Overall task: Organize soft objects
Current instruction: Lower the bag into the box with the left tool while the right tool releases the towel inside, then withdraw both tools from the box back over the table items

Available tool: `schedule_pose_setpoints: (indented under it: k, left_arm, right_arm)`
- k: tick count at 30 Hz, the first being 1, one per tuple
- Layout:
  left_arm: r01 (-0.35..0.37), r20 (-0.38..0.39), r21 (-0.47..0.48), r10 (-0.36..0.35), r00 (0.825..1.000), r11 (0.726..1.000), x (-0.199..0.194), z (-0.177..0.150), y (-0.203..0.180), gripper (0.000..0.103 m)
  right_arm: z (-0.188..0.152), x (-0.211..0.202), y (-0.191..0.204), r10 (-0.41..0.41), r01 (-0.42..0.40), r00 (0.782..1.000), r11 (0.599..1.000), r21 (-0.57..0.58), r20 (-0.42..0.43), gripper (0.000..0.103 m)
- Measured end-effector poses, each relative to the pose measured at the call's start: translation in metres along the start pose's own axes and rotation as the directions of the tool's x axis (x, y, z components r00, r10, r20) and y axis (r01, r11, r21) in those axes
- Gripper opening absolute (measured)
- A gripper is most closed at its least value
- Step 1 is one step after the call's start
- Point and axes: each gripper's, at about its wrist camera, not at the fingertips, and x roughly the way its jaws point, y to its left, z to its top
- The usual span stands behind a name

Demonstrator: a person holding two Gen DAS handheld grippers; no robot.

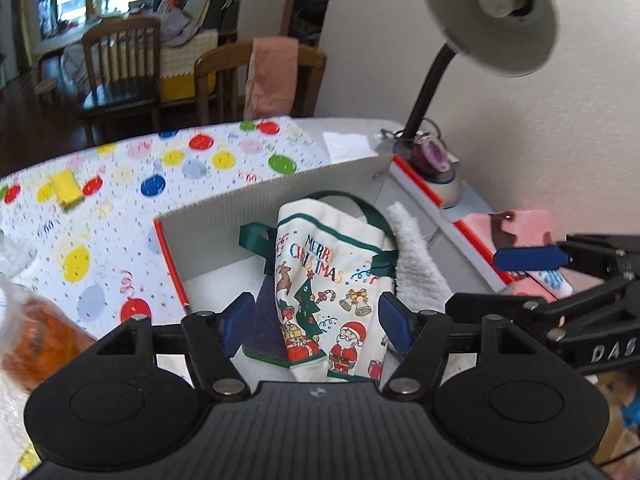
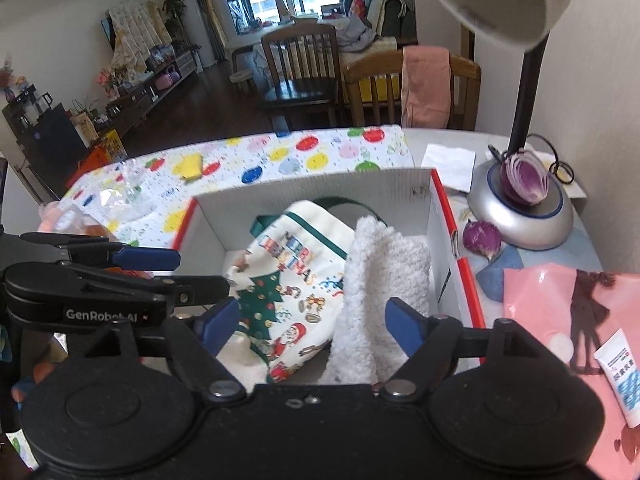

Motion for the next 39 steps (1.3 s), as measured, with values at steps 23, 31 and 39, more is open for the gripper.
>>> schedule_pose_setpoints:
  k: [23, 31, 39]
  left_arm:
    - [0.067, 0.138, -0.003, -0.066, 0.988, 0.998, -0.137, -0.044, 0.090, 0.086]
    - [0.060, 0.153, 0.002, -0.059, 0.986, 0.998, -0.171, -0.065, 0.148, 0.100]
    - [0.064, 0.160, -0.001, -0.063, 0.985, 0.998, -0.185, -0.089, 0.207, 0.103]
  right_arm:
    - [-0.015, -0.061, 0.115, 0.044, -0.046, 0.992, 0.999, 0.016, 0.118, 0.103]
    - [-0.025, -0.043, 0.171, 0.083, -0.086, 0.992, 0.996, 0.031, 0.093, 0.103]
    - [-0.037, -0.013, 0.218, 0.080, -0.082, 0.996, 0.996, 0.042, 0.039, 0.103]
